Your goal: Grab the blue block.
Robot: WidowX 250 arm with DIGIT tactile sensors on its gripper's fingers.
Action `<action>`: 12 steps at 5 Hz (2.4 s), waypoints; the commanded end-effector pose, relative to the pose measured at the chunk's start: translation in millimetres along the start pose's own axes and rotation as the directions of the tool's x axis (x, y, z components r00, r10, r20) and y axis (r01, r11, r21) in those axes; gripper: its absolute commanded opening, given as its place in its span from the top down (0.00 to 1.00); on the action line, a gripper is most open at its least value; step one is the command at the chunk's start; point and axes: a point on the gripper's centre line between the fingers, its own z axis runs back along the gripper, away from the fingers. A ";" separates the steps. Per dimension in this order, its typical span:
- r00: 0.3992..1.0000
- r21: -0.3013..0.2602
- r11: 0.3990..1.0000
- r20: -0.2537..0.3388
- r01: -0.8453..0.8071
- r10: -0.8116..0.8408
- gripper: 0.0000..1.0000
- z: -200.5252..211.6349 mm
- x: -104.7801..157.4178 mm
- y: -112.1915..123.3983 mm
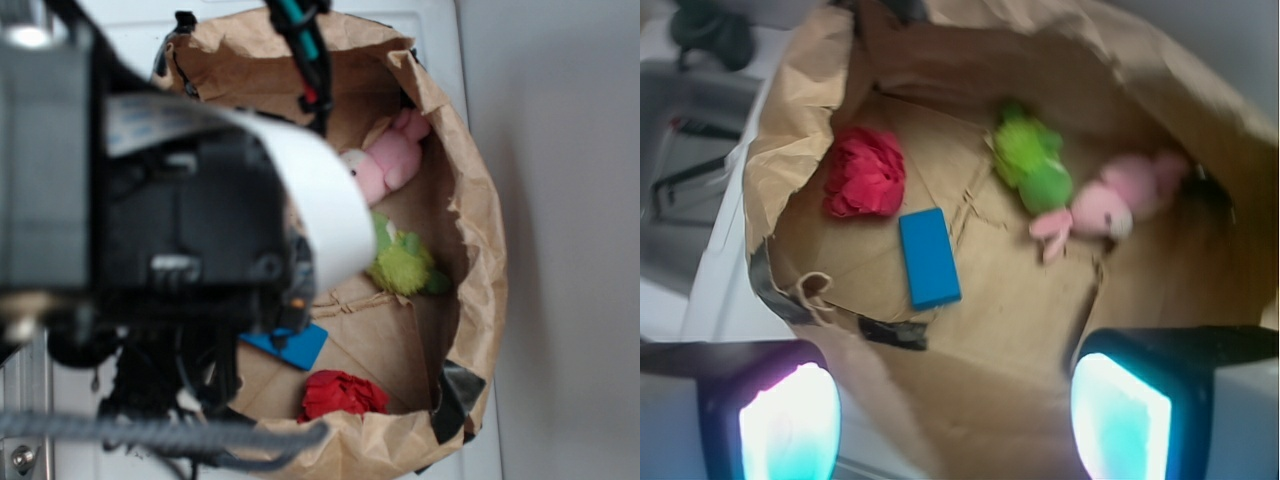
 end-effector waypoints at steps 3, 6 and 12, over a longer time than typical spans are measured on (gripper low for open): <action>0.968 0.074 0.966 -0.076 0.246 -0.241 0.00 -79.8 27.5 17.9; 0.908 0.003 0.910 -0.070 0.414 -0.413 0.00 -97.5 -8.7 -50.0; 0.898 -0.011 0.907 -0.134 0.421 -0.418 0.00 -109.2 -11.6 -73.2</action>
